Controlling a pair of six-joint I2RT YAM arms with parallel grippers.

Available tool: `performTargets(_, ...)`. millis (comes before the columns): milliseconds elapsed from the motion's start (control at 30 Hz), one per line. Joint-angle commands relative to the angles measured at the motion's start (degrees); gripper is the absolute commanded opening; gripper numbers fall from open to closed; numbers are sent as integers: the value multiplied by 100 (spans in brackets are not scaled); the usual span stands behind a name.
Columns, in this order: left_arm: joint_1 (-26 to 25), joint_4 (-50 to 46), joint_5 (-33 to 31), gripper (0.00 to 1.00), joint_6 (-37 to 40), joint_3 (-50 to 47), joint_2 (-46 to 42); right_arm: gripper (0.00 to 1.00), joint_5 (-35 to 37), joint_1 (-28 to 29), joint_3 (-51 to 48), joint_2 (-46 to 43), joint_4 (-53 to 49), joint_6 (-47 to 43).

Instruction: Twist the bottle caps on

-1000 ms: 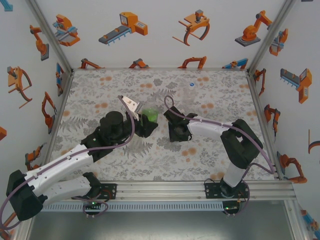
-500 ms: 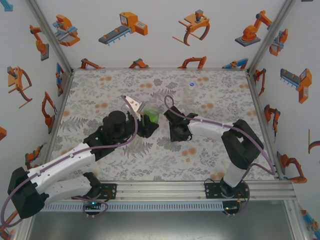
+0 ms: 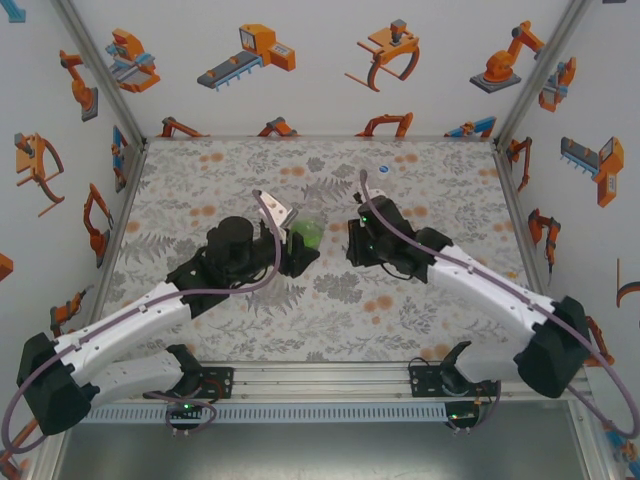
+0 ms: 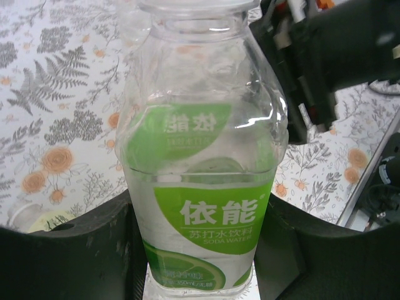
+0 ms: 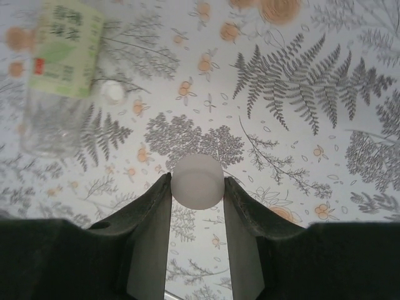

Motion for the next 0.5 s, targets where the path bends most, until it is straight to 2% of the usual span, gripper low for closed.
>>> performTargets(0, 7, -150, 507, 0, 744, 288, -108, 14, -601, 40, 115, -606, 9, -1035)
performTargets(100, -5, -419, 794, 0, 1233, 427, -88, 8, -1030, 36, 130, -1238, 223, -1645)
performTargets(267, -160, -1287, 1247, 0, 2216, 812, -48, 8, -2102, 42, 400, -2066, 326, -2691)
performTargets(467, -433, -2148, 1427, 0, 3187, 1102, 78, 8, -3268, 38, 958, -2270, 89, -3412)
